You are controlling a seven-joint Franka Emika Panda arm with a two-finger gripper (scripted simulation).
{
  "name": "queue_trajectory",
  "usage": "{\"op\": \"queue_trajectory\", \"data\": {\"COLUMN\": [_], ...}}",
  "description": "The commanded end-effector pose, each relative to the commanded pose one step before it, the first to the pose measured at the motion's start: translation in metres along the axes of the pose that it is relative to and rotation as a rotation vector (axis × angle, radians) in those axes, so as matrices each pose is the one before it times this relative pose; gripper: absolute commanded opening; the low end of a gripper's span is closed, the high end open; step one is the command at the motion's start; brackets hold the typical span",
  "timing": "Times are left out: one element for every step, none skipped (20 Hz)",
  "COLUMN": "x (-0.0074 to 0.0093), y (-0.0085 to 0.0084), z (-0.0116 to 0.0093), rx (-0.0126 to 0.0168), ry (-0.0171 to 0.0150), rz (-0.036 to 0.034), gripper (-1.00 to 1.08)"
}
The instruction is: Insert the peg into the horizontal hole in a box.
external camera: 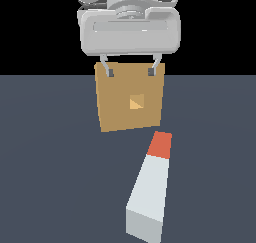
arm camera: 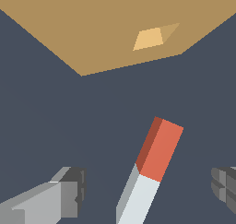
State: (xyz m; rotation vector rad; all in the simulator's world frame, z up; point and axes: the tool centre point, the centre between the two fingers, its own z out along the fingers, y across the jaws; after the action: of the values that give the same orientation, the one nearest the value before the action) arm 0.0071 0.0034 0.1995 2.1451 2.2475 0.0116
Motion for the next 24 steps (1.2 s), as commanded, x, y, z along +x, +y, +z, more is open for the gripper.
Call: {"op": "queue_trajectory", "data": {"x": [-0.00001,-0.00021,-0.00083,-0.00125,-0.00178,-0.00231,-0.00281,-0.00335,-0.00385,-0.00437,-0.0049,-0.00542,-0.00596,-0.00648,-0.00701,-0.00755,-0.00809,-0.00807,-0.00756,-0.00705,-0.00654,-0.00603,-0.0055,-0.00498], "y": [0.00001,0.0001,0.00029,0.00049,0.00068,0.00088,0.00107,0.00127,0.00146,0.00166,0.00185,0.00205,0.00224,0.00244,0.00264,0.00284,0.00304,0.00304,0.00286,0.00268,0.0025,0.00231,0.00212,0.00193], "z": [0.00001,0.00023,0.00076,0.00126,0.00176,0.00227,0.00277,0.00328,0.00378,0.00429,0.0048,0.00532,0.00583,0.00635,0.00686,0.00738,0.00791,0.00788,0.00738,0.00688,0.00638,0.00587,0.00536,0.00485], "rx": [0.0,0.00003,0.00019,0.0003,0.00043,0.00055,0.00068,0.0008,0.00093,0.00105,0.00118,0.00131,0.00144,0.00157,0.0017,0.00184,0.00198,0.00199,0.00189,0.00178,0.00167,0.00155,0.00144,0.00132], "ry": [0.0,-0.00001,0.00002,0.00003,0.00005,0.00007,0.00009,0.00011,0.00014,0.00018,0.00022,0.00027,0.00032,0.00038,0.00046,0.00055,0.00066,0.00074,0.00077,0.00078,0.00078,0.00078,0.00076,0.00074], "rz": [0.0,0.00069,0.00238,0.00377,0.00533,0.00688,0.0084,0.00997,0.0115,0.01306,0.01463,0.0162,0.0178,0.01939,0.02101,0.02264,0.0243,0.02427,0.0228,0.02131,0.0198,0.01829,0.01674,0.01521], "gripper": [1.0,1.0,1.0,1.0,1.0,1.0,1.0,1.0,1.0,1.0,1.0,1.0,1.0,1.0,1.0,1.0,1.0,1.0,1.0,1.0,1.0,1.0,1.0,1.0]}}
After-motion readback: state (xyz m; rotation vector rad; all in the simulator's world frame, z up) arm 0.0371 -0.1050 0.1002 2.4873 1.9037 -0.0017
